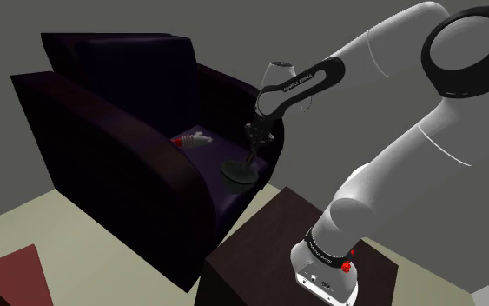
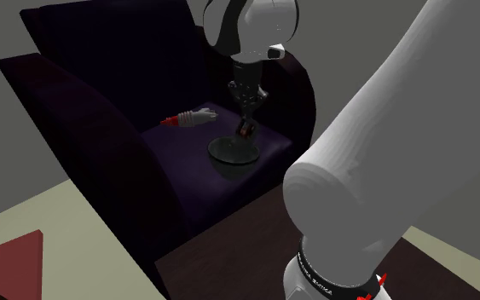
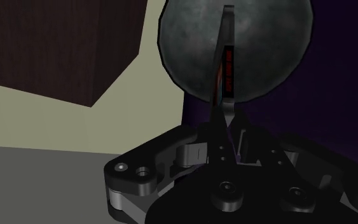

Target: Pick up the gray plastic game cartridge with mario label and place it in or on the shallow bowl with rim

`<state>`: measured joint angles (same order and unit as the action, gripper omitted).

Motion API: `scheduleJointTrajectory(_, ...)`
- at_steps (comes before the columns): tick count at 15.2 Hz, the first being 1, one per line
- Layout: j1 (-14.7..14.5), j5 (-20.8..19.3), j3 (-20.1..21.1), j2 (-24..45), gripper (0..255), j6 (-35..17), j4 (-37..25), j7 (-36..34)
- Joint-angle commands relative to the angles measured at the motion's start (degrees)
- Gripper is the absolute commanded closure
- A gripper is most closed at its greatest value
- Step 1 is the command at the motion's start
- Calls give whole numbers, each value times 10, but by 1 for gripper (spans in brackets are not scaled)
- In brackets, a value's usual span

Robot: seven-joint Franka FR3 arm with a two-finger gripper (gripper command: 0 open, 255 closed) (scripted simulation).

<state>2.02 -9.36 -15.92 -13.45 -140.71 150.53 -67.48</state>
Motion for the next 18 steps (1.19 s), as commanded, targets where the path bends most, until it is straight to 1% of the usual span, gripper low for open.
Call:
scheduleJointTrajectory(1,0,0,0,0,0,0,0,0)
scheduleJointTrajectory(6,0,0,0,0,0,0,0,0)
scheduleJointTrajectory(10,1,-4,10,-61,0,88,-27,-5)
scheduleJointTrajectory(18,1,-4,11,-61,0,88,-27,-5)
